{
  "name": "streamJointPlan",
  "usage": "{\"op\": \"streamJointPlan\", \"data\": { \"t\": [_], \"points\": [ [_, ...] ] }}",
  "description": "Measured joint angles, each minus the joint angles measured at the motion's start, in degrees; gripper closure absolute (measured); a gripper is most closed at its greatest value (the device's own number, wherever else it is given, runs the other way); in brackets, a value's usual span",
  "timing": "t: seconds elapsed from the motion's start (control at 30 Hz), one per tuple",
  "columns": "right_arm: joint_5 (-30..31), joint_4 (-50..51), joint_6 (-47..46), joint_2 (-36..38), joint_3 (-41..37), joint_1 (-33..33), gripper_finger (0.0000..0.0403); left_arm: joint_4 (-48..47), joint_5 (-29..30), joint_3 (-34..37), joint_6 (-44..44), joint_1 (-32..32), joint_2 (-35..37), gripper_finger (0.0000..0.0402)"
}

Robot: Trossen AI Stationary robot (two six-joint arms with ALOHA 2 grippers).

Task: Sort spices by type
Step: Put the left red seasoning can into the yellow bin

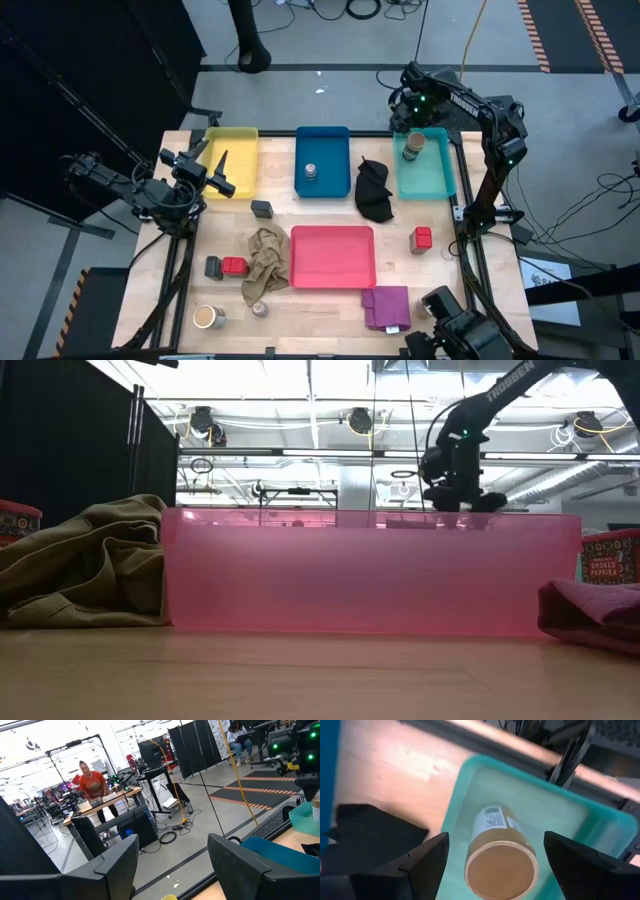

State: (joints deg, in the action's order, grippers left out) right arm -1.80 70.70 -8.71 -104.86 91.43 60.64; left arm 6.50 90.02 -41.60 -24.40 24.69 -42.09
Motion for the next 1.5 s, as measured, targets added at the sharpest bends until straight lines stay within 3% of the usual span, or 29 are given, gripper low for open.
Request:
{"op": "streamJointPlan", "data": {
  "t": [0.2, 0.37, 0.7, 0.83, 1.1, 1.33, 1.5],
  "points": [
    [0.4, 2.4, 0.2, 0.4, 6.7, -0.9, 0.0092, 0.0, 0.0, 0.0, 0.0, 0.0, 0.0, 0.0157],
    [0.4, 1.9, 1.5, 5.0, 7.6, -4.5, 0.0092, 0.0, 0.0, 0.0, 0.0, 0.0, 0.0, 0.0157],
    [2.3, -3.1, 0.7, 18.8, 6.7, -19.2, 0.0092, 0.0, -0.1, 0.0, 1.6, 0.0, -0.4, 0.0157],
    [2.4, -7.4, -1.3, 24.5, 2.5, -25.8, 0.0092, 0.0, -0.6, 0.0, 2.0, 0.1, -1.0, 0.0157],
    [10.8, -18.4, -5.9, 34.6, -14.1, -40.0, 0.0092, -0.1, -1.4, 0.0, 4.7, 0.1, -2.7, 0.0157],
    [11.0, -30.8, -7.8, 40.8, -27.3, -49.4, 0.0092, 0.0, -1.5, 0.0, 8.0, 1.7, -4.4, 0.0157],
    [11.0, -36.9, -7.4, 42.9, -32.1, -54.3, 0.0092, 0.0, -7.4, 0.0, 9.4, 3.6, -5.4, 0.0157]
  ]
}}
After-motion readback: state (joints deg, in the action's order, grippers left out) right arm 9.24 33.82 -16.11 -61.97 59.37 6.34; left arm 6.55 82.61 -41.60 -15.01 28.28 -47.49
